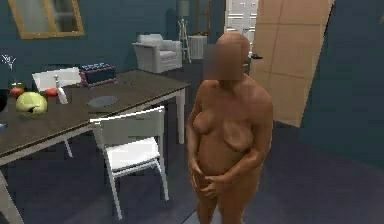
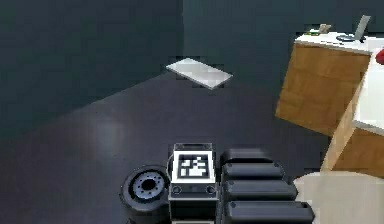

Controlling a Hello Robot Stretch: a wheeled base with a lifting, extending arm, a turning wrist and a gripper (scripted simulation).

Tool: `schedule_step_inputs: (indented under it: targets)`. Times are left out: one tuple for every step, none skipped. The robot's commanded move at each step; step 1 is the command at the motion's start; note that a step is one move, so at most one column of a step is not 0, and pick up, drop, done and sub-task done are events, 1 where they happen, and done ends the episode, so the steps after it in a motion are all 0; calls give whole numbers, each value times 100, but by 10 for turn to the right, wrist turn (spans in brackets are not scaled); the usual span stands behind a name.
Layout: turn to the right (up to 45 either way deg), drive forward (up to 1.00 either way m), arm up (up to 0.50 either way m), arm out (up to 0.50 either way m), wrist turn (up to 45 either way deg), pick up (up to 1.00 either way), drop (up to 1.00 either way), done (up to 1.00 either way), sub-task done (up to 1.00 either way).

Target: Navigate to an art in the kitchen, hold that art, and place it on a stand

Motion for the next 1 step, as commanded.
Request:
schedule_step_inputs:
  targets:
    - [0,35,0,0,0,0,0,0,0]
